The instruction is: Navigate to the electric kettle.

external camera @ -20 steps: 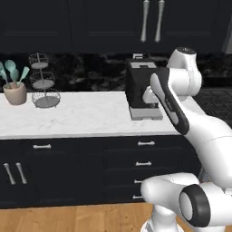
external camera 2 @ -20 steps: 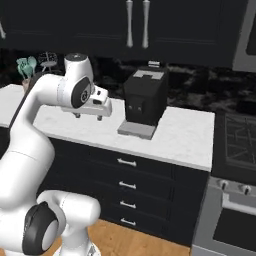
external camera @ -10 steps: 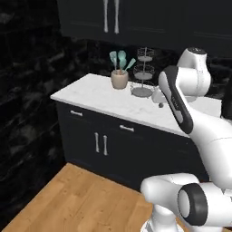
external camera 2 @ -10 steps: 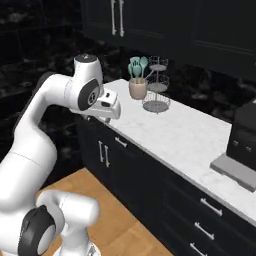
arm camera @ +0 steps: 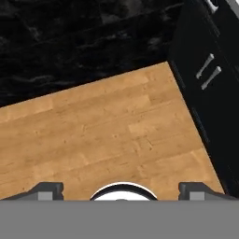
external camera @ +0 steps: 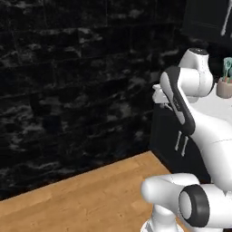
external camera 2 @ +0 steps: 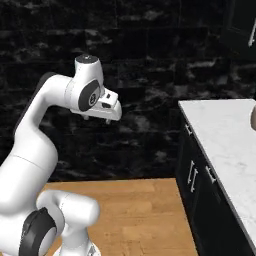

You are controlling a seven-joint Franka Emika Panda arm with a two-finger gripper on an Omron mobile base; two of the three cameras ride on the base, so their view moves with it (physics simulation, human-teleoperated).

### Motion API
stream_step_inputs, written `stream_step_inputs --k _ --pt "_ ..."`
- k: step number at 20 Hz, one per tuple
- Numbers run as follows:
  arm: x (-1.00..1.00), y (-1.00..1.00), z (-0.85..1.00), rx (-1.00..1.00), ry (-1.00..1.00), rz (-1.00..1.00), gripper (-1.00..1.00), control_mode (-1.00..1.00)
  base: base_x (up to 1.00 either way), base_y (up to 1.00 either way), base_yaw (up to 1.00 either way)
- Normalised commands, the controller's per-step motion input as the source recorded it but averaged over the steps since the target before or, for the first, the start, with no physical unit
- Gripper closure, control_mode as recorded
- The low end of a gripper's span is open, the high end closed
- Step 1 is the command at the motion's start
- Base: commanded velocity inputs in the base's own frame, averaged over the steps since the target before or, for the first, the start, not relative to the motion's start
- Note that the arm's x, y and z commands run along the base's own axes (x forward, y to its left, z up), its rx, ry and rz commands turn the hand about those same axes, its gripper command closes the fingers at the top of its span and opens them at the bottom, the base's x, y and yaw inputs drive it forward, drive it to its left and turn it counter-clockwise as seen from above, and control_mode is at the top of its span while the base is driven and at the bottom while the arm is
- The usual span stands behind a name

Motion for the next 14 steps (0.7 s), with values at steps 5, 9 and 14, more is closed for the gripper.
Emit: stream_step_inputs --k 5,9,14 --pt "0.0 0.0 0.0 0.0 0.0 0.0 -1.0 1.0 0.0 0.03 1.0" --pt "0.0 0.0 0.0 0.0 0.0 0.0 -1.0 1.0 0.0 0.11 1.0" --pt "0.0 0.0 0.0 0.0 0.0 0.0 -1.0 1.0 0.0 0.23 1.0"
